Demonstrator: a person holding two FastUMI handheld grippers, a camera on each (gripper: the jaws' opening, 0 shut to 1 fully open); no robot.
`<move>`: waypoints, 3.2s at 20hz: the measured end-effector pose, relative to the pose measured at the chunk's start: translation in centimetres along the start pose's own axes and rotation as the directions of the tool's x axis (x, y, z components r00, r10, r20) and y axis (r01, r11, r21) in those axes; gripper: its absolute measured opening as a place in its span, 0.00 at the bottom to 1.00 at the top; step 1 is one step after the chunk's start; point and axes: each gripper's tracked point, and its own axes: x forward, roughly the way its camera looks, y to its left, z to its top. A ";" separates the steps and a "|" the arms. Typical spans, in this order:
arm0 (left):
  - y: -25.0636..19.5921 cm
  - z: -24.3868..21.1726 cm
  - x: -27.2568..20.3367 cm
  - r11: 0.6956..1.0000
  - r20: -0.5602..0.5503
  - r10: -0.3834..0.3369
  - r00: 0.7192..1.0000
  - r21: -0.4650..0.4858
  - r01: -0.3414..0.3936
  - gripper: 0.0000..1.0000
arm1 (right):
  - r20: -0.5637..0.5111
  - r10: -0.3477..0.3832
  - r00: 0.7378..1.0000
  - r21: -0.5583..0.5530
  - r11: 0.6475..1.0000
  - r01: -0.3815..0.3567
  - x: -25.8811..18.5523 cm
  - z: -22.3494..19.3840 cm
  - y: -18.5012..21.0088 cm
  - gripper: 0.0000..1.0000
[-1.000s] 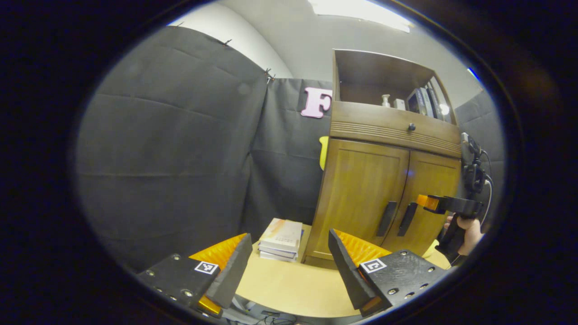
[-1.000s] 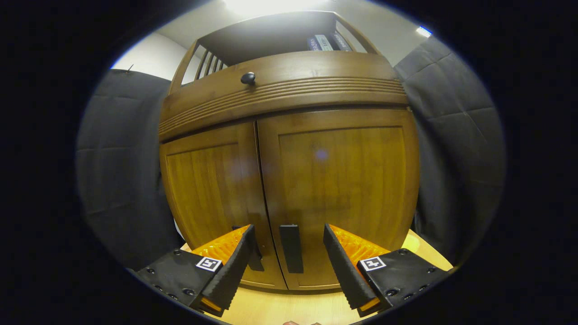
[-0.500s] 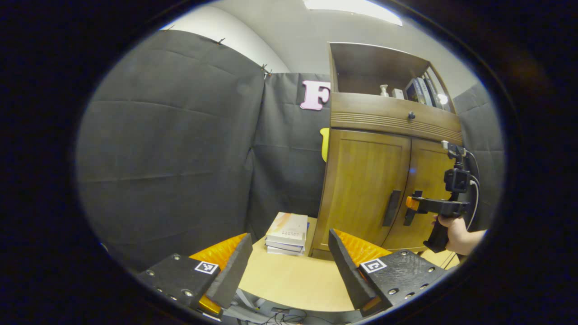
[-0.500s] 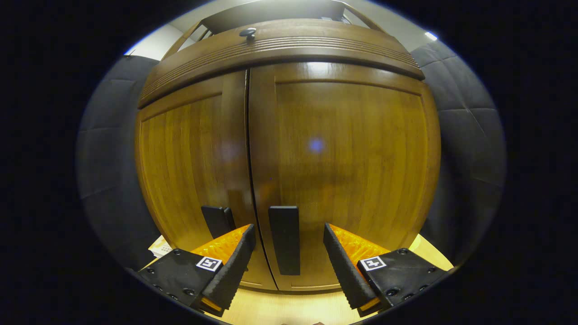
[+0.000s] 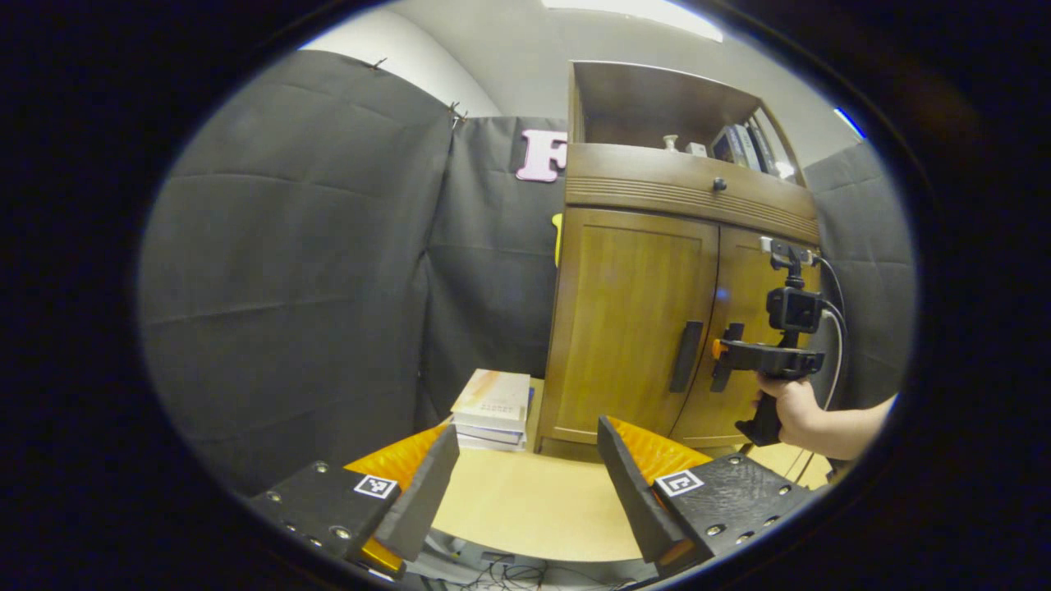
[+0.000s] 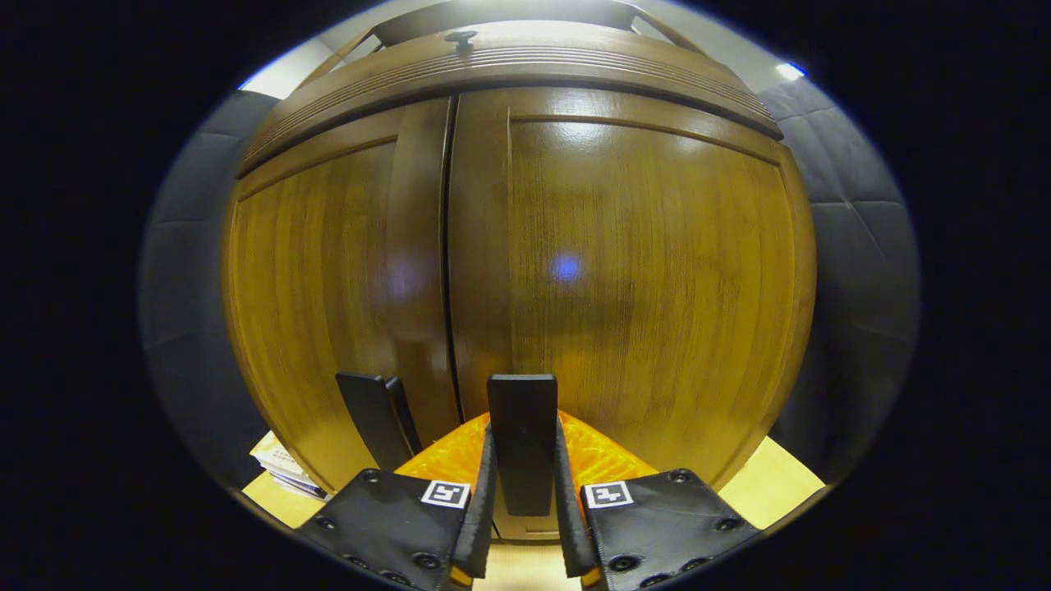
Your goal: Open the right door of the double-door shoe cabinet with the right hand, and open the left door with the left hand.
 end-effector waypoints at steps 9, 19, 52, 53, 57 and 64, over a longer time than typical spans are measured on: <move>0.3 -0.7 1.7 0.997 0.014 -0.061 0.998 -0.053 0.062 0.99 | -0.064 0.094 0.993 -0.003 0.996 -0.095 -1.5 0.3 0.1 0.23; -0.4 -1.9 5.4 0.984 -0.019 -0.178 0.984 -0.009 0.178 0.99 | -0.074 0.129 0.989 -0.014 0.991 -0.130 -3.2 2.7 -0.9 0.23; -21.7 0.0 -6.0 0.994 0.054 -0.111 0.992 0.020 0.110 0.99 | -0.052 0.364 0.930 0.036 0.931 -0.363 -6.0 4.6 -5.7 0.24; -22.0 -0.2 -6.4 0.995 0.054 -0.103 0.993 0.018 0.103 0.99 | -0.051 0.358 0.932 0.033 0.934 -0.357 -5.9 4.7 -6.1 0.24; -23.1 -1.1 -7.1 0.997 0.047 -0.083 0.995 0.007 0.083 0.99 | -0.044 0.342 0.939 0.026 0.940 -0.341 -5.9 4.8 -7.9 0.23; -23.6 -1.0 -7.9 0.997 0.040 -0.074 0.996 0.023 0.073 0.99 | -0.029 0.279 0.960 0.055 0.959 -0.277 -5.4 4.7 -10.6 0.23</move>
